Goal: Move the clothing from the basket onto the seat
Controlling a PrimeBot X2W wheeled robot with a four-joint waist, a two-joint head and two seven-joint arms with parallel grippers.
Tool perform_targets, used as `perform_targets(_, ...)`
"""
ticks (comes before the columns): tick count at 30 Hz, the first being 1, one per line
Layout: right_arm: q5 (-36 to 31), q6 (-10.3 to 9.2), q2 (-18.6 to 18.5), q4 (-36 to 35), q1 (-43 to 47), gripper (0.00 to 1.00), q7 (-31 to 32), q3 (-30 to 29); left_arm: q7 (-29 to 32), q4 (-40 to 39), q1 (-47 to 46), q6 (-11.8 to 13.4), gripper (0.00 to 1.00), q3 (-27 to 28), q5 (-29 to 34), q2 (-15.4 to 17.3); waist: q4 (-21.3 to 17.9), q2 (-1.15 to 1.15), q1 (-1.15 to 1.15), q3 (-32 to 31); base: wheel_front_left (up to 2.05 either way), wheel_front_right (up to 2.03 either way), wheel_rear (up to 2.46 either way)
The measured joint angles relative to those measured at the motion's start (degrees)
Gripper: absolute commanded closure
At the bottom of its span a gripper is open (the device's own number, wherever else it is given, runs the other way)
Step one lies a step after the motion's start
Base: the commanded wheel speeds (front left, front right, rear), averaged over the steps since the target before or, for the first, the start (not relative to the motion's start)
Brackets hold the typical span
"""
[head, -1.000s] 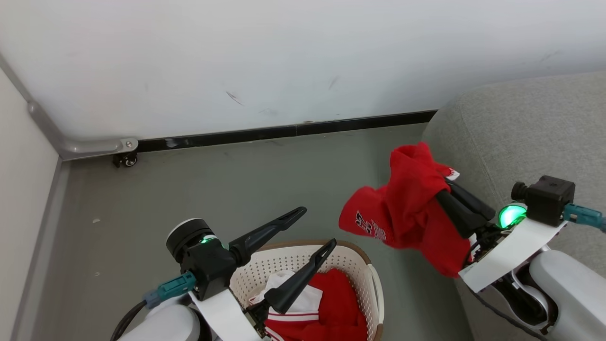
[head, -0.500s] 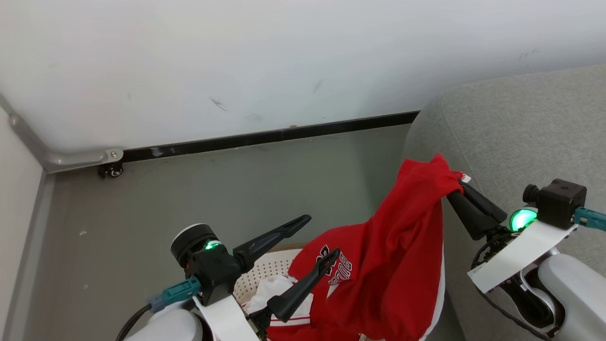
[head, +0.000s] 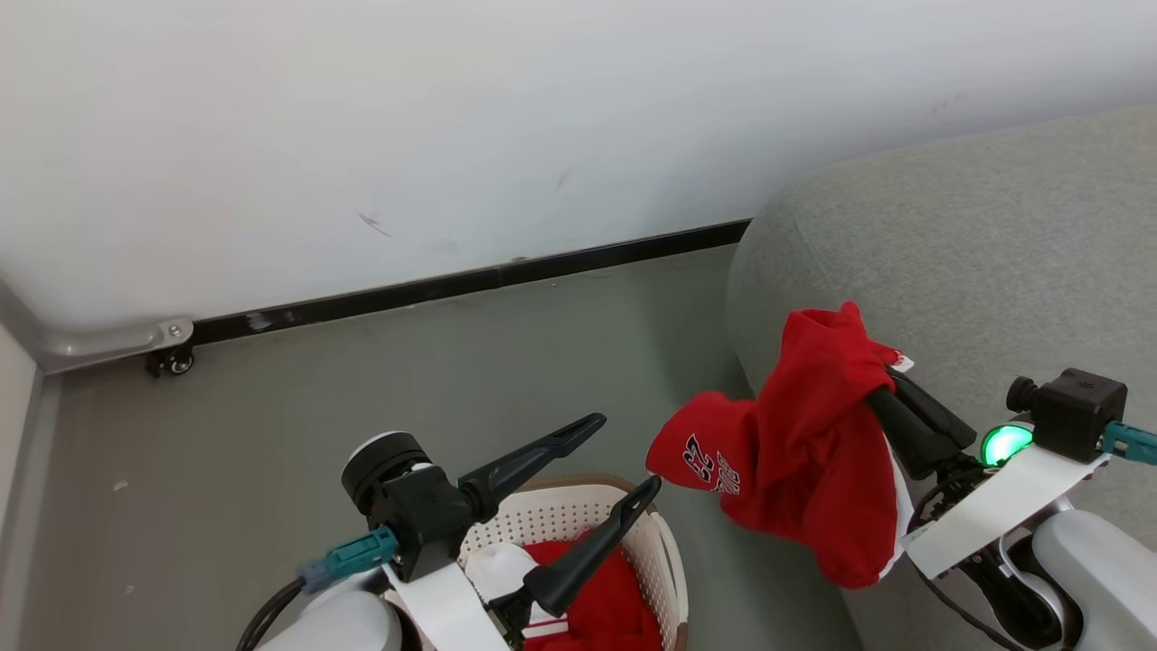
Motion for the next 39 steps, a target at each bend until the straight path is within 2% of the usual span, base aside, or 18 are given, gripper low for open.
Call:
perform_targets(27,-1.1,0.00,-0.1,-1.1,0.7,1.00,-0.3,-2.7,0.0,0.5,2.1,0.0,0.00,2.5,-0.3,-0.3,-7.2,0.00,0.00,1.4,0.00,0.00,0.00)
perform_targets(39,-1.4,0.00,-0.8,-0.1,-11.6,1.00,2.1,-10.1,0.0,0.0,2.1,0.0,0.00,5.0,0.8,1.5,-8.4,0.00,0.00,4.1,0.00,0.00,0.00)
